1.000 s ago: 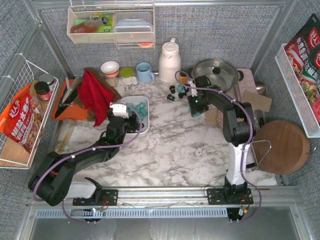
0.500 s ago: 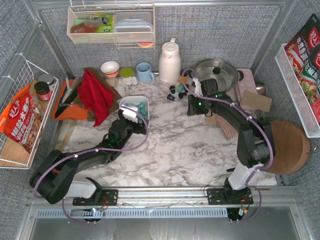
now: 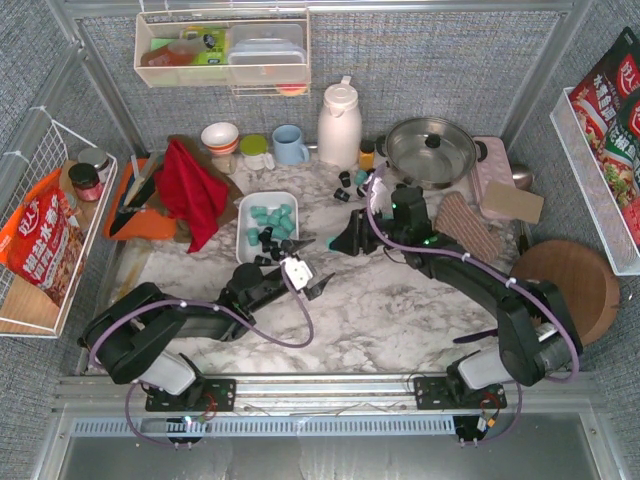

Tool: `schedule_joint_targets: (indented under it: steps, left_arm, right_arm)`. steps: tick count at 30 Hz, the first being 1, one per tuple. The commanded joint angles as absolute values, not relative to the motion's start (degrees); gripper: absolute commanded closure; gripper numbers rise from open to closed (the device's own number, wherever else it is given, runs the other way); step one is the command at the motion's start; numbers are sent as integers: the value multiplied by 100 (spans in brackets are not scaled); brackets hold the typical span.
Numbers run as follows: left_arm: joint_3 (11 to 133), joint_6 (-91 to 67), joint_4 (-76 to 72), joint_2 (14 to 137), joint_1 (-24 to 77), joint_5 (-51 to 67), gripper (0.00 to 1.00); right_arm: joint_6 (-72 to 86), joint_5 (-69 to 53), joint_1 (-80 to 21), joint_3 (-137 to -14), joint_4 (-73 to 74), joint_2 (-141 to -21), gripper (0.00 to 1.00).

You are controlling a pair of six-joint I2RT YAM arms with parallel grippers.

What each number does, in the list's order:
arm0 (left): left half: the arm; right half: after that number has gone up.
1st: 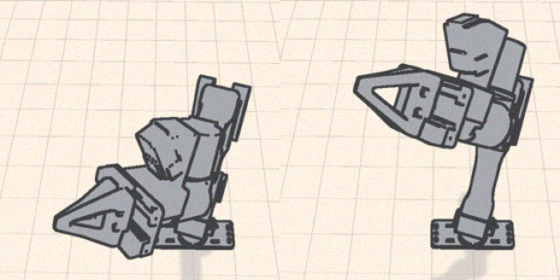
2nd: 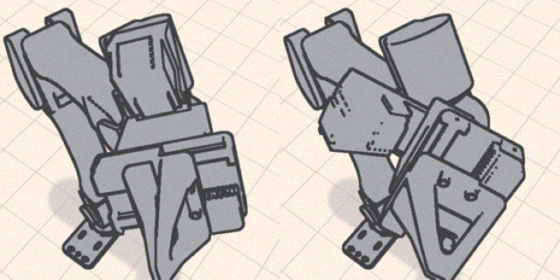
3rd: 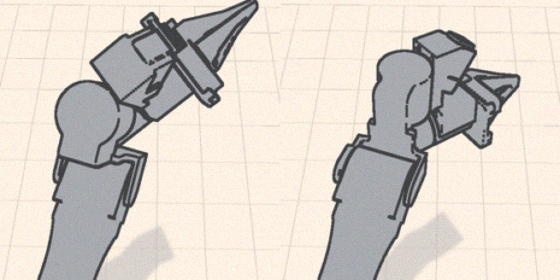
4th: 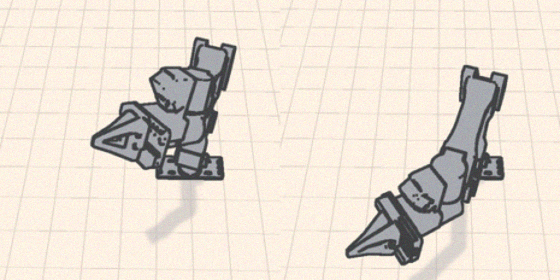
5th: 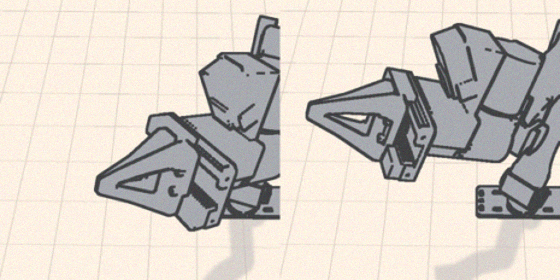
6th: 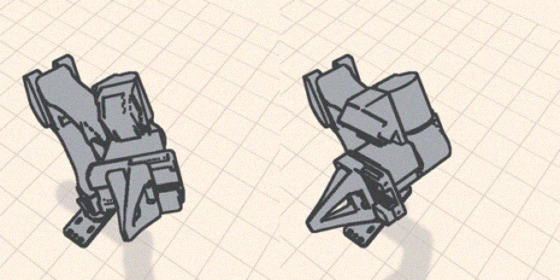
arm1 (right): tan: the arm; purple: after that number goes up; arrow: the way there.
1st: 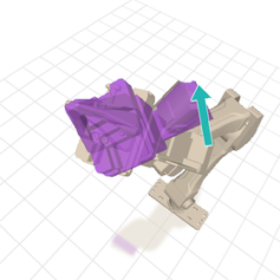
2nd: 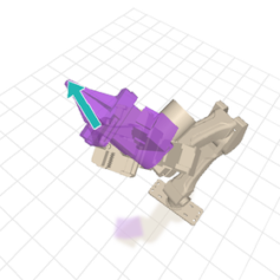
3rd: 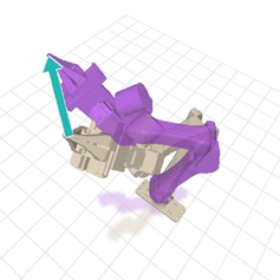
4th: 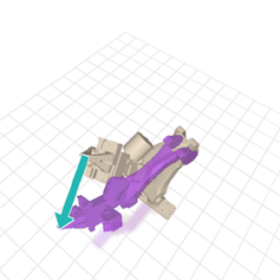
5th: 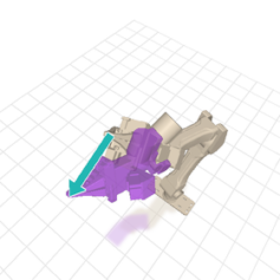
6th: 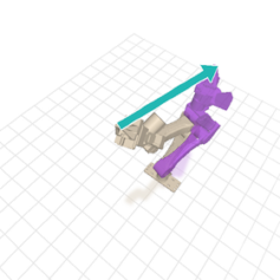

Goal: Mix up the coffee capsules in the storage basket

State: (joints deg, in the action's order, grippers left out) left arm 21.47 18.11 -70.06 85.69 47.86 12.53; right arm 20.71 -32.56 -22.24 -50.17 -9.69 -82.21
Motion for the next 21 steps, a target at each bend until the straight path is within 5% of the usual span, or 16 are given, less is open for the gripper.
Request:
schedule_joint_targets:
  steps: [1, 13, 21]
  left_arm:
    - [2039, 2152, -8135, 8513, 4817, 1844, 1]
    - [1822, 2782, -8205, 8225, 5007, 1405, 3]
    - [1742, 3107, -8344, 8165, 5178, 875, 29]
  right_arm:
    - [2132, -4005, -2452, -4980, -1916, -8165, 67]
    - [2086, -4664, -2821, -5048, -2066, -8053, 67]
    - [2030, -4824, -2906, -5221, -1780, -8177, 64]
